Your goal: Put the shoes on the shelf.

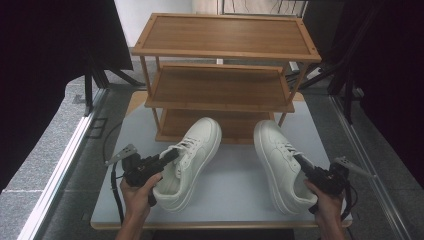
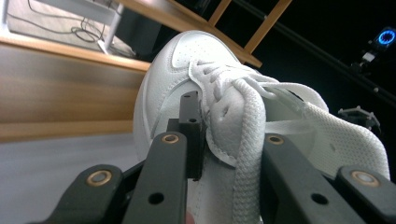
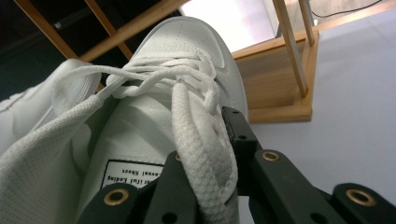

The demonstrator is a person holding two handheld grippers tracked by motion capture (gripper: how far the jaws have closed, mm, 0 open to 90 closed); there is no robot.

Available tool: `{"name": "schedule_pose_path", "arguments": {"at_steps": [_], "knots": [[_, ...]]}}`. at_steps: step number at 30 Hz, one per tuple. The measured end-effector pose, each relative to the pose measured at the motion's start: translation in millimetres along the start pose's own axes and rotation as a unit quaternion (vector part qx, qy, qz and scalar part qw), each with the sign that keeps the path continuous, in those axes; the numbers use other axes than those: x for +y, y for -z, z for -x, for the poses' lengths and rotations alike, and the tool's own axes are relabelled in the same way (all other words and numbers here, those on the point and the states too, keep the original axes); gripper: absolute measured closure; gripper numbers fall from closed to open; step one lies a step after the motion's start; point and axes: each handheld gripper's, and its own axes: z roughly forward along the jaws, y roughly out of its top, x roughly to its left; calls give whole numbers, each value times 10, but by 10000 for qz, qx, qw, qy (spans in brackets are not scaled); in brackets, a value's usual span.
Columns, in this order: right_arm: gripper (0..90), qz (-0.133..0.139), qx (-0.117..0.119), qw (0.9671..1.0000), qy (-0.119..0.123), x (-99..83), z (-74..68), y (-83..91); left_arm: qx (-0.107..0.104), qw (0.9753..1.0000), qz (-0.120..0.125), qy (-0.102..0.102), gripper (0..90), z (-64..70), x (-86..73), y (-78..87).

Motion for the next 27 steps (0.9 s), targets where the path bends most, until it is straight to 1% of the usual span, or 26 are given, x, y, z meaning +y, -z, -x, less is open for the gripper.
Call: {"name": "schedule_pose_path", "arguments": {"at_steps": [3, 6, 7, 12, 15, 17, 18, 21, 25, 27], "knots": [[846, 73, 90, 9998, -135, 12, -17, 24, 8, 10000, 46, -84, 789, 30, 50, 51], [846, 151, 174, 9996, -186, 33, -49, 47, -9, 9999, 137, -85, 789, 41, 81, 82], [846, 170, 176, 9996, -136, 43, -58, 54, -19, 9999, 155, -62, 789, 41, 86, 87], [846, 249, 161, 9995, -117, 71, -109, 76, -30, 9998, 183, -17, 789, 36, 100, 85], [846, 318, 197, 9992, -142, 94, -150, 79, -54, 9999, 159, -14, 789, 50, 126, 58], [846, 314, 239, 9991, -129, 122, -172, 81, -65, 9999, 120, -31, 789, 63, 153, 38], [846, 363, 260, 9989, -123, 141, -188, 70, -72, 9999, 91, -31, 790, 70, 171, 25], [846, 393, 297, 9988, -68, 209, -241, 48, -94, 9999, 120, -23, 790, 86, 227, -22], [846, 492, 366, 9980, -119, 275, -301, -18, -145, 9997, 179, 119, 790, 95, 310, -107], [846, 528, 422, 9976, -172, 312, -326, -50, -157, 9997, 163, 101, 790, 123, 365, -151]]}}
